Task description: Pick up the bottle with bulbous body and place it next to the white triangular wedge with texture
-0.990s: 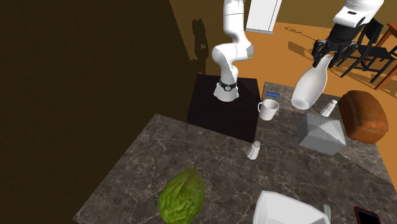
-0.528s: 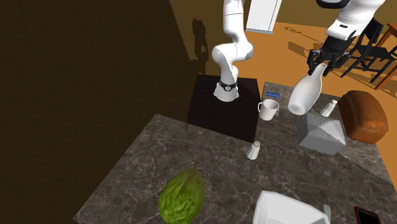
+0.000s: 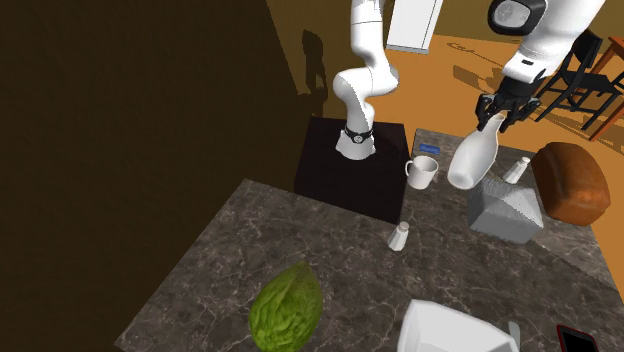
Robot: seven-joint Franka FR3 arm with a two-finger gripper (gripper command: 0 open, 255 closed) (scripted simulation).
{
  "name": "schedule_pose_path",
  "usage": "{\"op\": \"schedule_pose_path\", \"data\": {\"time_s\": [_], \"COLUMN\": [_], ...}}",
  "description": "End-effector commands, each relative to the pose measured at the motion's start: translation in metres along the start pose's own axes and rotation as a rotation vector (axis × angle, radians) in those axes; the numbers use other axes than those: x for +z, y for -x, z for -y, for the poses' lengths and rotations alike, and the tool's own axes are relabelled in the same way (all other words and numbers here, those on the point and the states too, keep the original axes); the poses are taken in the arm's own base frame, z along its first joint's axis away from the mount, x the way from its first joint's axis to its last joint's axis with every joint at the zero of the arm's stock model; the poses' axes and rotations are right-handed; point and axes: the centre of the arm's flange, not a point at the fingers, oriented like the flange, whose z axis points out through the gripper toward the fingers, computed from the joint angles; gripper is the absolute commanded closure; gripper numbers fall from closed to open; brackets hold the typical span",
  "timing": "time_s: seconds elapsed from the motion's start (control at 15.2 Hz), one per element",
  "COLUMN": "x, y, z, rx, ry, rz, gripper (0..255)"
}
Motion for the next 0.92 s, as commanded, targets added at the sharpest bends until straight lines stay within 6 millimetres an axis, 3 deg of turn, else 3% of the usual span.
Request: {"op": "schedule_pose_path", "data": {"time_s": [0.0,0.86], "x": [0.011,0.080], "y": [0.000,-0.002], "z": [0.000,0.000], "rx": [0.000,0.000], "ry": [-0.001,-0.001], "rz": [-0.001,-0.001], "gripper": [255,255]}}
